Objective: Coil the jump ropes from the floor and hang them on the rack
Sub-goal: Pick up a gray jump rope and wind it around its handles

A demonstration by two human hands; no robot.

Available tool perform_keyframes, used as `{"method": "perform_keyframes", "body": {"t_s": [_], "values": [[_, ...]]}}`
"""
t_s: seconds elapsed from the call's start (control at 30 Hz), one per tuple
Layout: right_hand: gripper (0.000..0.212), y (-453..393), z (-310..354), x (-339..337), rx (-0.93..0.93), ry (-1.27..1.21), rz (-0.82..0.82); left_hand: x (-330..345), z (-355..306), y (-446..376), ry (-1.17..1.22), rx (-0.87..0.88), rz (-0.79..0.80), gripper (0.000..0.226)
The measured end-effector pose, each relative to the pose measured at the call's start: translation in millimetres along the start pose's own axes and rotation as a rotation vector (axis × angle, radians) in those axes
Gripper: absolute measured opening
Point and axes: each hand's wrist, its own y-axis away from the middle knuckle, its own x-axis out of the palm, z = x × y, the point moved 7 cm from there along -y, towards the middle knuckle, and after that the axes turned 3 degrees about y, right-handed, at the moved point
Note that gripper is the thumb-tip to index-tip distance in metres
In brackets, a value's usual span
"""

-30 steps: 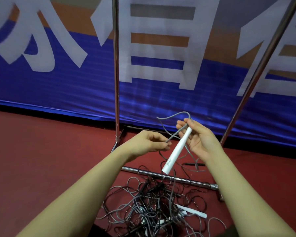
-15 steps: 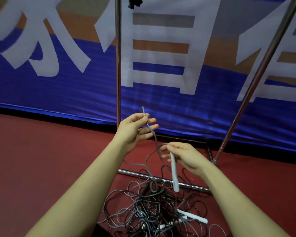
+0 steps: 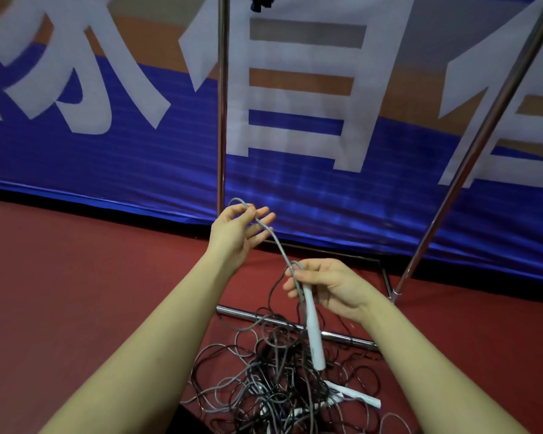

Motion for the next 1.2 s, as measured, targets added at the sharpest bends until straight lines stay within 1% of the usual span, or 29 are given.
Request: {"method": "perform_keyframes", "body": {"t_s": [0.1, 0.17, 0.23, 0.33, 0.43, 0.47, 0.53, 0.63, 0.73, 0.8, 0.87, 0.93, 1.0, 1.1, 1.2], "values": [[0.012, 1.7, 11.7, -8.9, -0.072, -0.046, -0.122, 5.6, 4.0, 3.3, -0.079, -0.081, 0.027, 0.018], [0.006, 3.3, 20.2, -20.5, -0.135, -0.112, -0.226, 9.9, 5.6, 8.1, -0.198, -0.131, 0.037, 0.026], [0.011, 7.6, 28.6, -33.1, -0.201, -0.182, -0.329, 17.8, 6.8, 16.4, -0.322, -0.145, 0.087, 0.029], [0.013, 15.2, 38.4, -45.5, -0.282, -0.288, -0.413, 32.2, 21.8, 36.0, -0.539, -0.211, 0.278, 0.024], [0.011, 20.4, 42.8, -51.0, -0.314, -0.364, -0.436, 42.1, 44.2, 54.1, -0.759, -0.265, 0.519, 0.012], [0.01, 21.2, 43.6, -52.6, -0.323, -0.375, -0.439, 44.2, 49.4, 58.0, -0.791, -0.266, 0.571, 0.009], [0.009, 23.3, 45.2, -54.7, -0.337, -0.385, -0.442, 49.0, 54.6, 61.6, -0.796, -0.244, 0.615, 0.008], [0.009, 25.4, 45.2, -56.4, -0.338, -0.386, -0.437, 55.2, 56.4, 61.3, -0.726, -0.19, 0.595, 0.009], [0.01, 25.5, 44.6, -60.2, -0.344, -0.388, -0.423, 56.9, 51.3, 56.8, -0.648, -0.126, 0.527, 0.009], [0.012, 24.2, 41.8, -63.2, -0.311, -0.319, -0.419, 55.7, 43.2, 51.3, -0.577, -0.099, 0.452, 0.009], [0.015, 20.8, 32.7, -62.5, -0.24, -0.202, -0.401, 54.0, 34.2, 46.2, -0.449, -0.108, 0.38, 0.009], [0.016, 15.3, 20.6, -55.3, -0.163, -0.066, -0.335, 51.2, 24.8, 41.6, -0.313, -0.117, 0.316, 0.011], [0.017, 10.9, 11.3, -43.3, -0.098, 0.046, -0.236, 46.3, 16.0, 36.4, -0.22, -0.097, 0.262, 0.011], [0.015, 9.2, 5.1, -27.6, -0.024, 0.138, -0.108, 36.9, 4.7, 27.2, -0.118, -0.07, 0.182, 0.011], [0.012, 10.7, -0.1, -22.7, 0.031, 0.194, -0.064, 25.9, -3.1, 18.6, -0.07, -0.033, 0.108, 0.013]]}}
